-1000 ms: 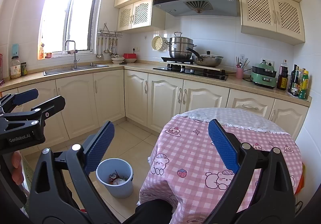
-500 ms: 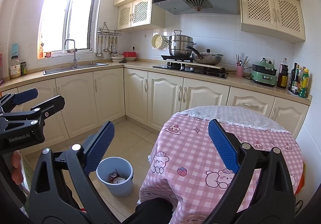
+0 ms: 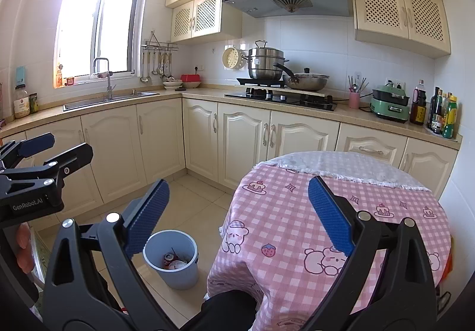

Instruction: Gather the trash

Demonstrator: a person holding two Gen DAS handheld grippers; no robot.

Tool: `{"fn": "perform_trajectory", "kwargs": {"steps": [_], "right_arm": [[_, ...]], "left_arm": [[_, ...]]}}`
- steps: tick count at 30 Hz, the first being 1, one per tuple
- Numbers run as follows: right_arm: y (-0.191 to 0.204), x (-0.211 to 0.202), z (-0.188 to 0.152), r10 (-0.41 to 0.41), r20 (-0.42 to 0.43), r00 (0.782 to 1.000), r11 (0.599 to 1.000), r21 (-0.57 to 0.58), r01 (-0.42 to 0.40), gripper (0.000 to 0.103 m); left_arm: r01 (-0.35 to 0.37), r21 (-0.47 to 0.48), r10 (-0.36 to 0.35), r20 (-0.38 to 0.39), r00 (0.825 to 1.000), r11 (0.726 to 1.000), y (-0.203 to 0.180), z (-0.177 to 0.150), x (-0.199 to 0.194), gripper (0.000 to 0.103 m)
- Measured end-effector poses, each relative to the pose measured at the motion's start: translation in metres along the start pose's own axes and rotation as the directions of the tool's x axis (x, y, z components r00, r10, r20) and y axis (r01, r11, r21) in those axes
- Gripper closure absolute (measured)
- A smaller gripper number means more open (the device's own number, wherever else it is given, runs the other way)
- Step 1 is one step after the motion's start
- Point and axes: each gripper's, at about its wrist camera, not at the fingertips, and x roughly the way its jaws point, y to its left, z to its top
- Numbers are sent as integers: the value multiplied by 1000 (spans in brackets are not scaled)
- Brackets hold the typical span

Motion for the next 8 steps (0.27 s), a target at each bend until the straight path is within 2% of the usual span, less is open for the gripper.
{"fn": "perform_trajectory", "kwargs": {"steps": [8], "right_arm": [[-30,18,0,21,-51,998,998,60,-18,10]], "left_arm": [[-28,20,29,-65,997,999,3,-11,27,9]]}}
